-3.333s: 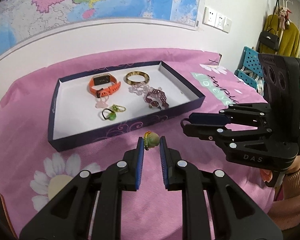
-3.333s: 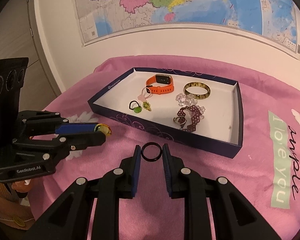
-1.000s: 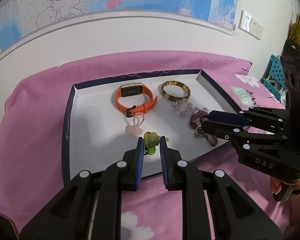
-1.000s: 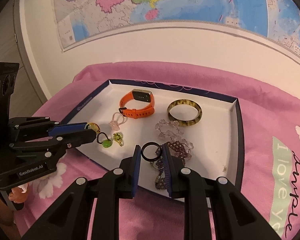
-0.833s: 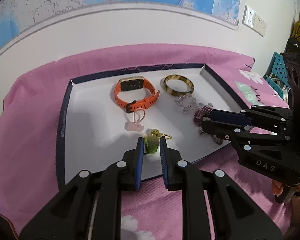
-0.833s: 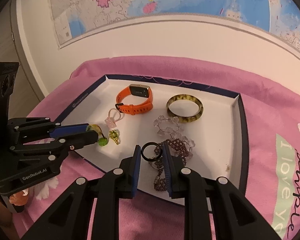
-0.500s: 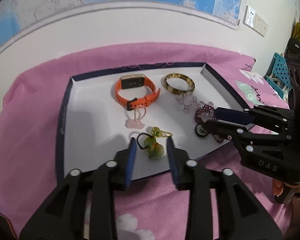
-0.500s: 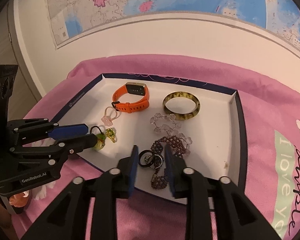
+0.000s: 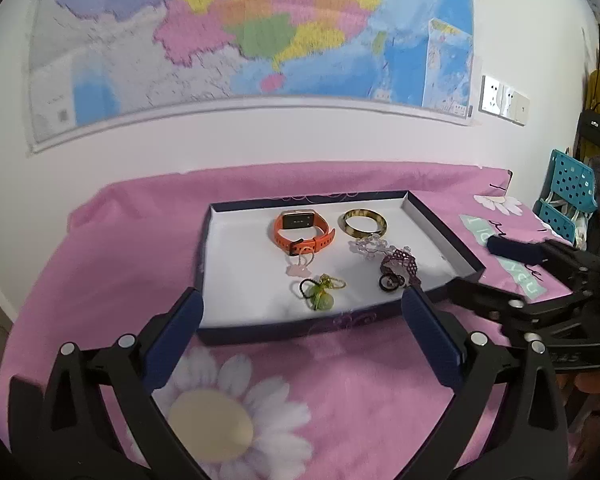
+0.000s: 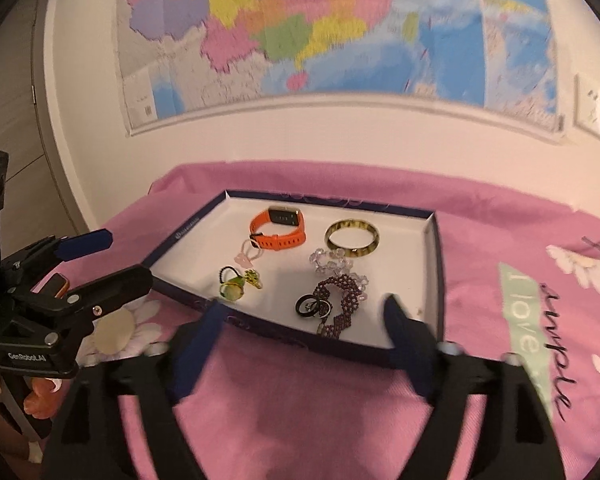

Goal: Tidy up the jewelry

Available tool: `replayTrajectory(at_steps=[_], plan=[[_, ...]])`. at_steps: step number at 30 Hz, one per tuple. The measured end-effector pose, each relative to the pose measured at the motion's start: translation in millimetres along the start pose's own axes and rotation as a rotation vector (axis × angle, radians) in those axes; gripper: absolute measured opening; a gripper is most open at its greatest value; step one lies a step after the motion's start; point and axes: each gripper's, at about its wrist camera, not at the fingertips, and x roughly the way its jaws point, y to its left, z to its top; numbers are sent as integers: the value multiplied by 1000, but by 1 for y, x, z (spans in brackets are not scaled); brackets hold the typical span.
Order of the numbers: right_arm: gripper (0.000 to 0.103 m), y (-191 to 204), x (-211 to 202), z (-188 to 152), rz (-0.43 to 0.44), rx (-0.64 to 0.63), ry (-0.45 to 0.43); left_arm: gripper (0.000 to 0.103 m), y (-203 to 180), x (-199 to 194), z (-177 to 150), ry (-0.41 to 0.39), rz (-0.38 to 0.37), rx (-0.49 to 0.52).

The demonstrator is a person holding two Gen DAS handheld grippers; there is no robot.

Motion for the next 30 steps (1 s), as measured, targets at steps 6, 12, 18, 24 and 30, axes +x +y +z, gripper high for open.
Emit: replayTrajectory(at_steps=[6,12,18,24,30], plan=[[96,14,-43,-17,-10,-5,-76,98,-7,-37,-21,-31,37,-17],[96,29,-68,-36,-22,-23,-97,98,-13,-65,-36,-55,67,-37],[96,41,-82,-47,-29,-45,-107,98,-13,-84,-41,-92,100,-73],[96,46,-89,-51,-26,-43,-120,98,-17,-95,-46,-110,131,-66],[96,48,-92,-55,-28,-36,-116,98,-15,-99,-48,-111,136,-84]])
